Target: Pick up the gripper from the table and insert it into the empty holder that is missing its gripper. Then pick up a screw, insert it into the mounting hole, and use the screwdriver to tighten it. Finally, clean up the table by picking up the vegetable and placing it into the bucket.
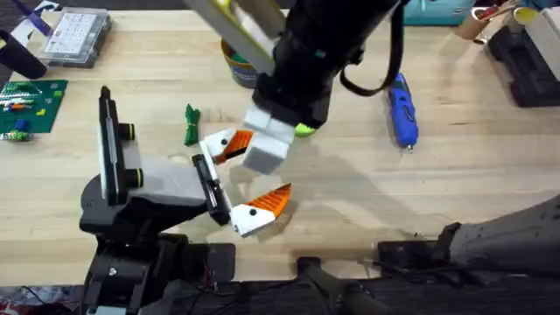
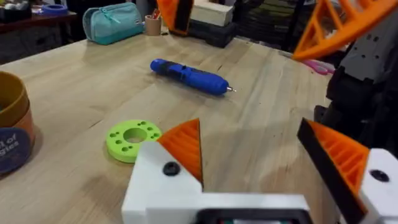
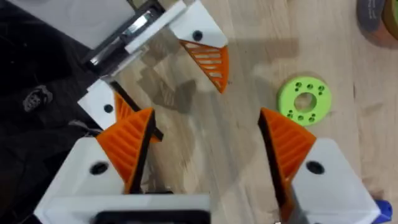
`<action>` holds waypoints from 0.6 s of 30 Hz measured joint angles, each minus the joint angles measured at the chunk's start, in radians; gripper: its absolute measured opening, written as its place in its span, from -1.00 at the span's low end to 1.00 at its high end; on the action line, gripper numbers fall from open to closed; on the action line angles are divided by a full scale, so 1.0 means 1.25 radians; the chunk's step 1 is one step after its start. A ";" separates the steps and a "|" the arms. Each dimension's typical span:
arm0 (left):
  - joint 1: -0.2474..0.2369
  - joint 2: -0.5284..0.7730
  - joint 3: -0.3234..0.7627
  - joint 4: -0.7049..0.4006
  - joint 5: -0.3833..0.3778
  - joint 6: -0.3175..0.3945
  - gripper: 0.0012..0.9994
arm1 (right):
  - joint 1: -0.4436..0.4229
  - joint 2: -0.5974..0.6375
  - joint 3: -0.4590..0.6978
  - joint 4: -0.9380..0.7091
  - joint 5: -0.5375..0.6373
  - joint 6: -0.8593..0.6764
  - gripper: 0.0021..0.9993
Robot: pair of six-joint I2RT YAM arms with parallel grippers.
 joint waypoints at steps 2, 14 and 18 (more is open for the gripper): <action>0.000 0.000 0.000 0.000 0.000 0.000 0.89 | -0.010 -0.001 0.000 -0.002 0.000 -0.002 0.99; 0.000 0.000 0.000 0.000 0.000 0.003 -0.98 | -0.017 -0.001 0.000 -0.004 0.000 -0.011 0.99; 0.000 0.000 0.000 0.000 0.000 0.003 -0.98 | -0.017 -0.001 0.000 -0.008 0.000 -0.011 0.99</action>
